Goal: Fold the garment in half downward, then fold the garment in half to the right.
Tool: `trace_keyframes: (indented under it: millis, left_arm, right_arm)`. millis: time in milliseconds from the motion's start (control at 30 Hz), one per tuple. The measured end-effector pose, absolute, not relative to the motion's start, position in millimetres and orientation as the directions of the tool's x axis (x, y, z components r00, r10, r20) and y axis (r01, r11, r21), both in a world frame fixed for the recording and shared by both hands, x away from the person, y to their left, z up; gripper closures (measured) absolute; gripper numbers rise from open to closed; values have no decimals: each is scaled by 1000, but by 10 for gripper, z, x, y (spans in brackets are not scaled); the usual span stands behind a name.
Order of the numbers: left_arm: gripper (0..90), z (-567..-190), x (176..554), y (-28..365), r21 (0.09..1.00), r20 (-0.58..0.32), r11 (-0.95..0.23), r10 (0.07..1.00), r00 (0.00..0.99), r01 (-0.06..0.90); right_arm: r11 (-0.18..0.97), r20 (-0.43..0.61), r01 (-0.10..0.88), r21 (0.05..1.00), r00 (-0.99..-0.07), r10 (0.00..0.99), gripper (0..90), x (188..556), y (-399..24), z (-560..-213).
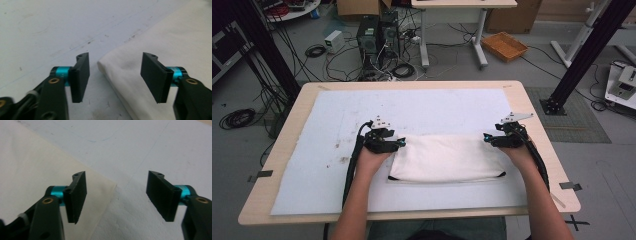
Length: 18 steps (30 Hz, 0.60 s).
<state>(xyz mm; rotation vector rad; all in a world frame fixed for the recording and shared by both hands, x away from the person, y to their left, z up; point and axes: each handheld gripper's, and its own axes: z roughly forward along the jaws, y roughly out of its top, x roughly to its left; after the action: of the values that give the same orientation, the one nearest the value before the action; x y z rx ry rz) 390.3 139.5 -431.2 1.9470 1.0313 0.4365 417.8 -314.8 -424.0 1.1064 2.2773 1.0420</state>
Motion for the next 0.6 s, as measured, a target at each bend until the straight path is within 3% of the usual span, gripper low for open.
trace_keyframes:
  millis: [33, 133, 300, 600]
  left_arm:
    - [224, -4305, 3871, 1404, 819, -83, -278, 808, 583, 501]
    - [200, -4258, 3752, 1461, 820, -75, -289, 801, 594, 494]
    - [200, -4190, 3437, 1540, 852, -107, -246, 783, 613, 463]
    - [200, -4358, 3109, 1516, 779, -142, -308, 762, 632, 547]
  right_arm:
    - [395, -14, 498, 772, -608, 793, 268, 4169, -3149, -4234]
    - [360, 43, 522, 773, -609, 792, 215, 4155, -3143, -4219]
    - [363, 53, 511, 779, -631, 774, 215, 4107, -3104, -4173]
    - [362, 38, 462, 809, -657, 753, 215, 4015, -2986, -4049]
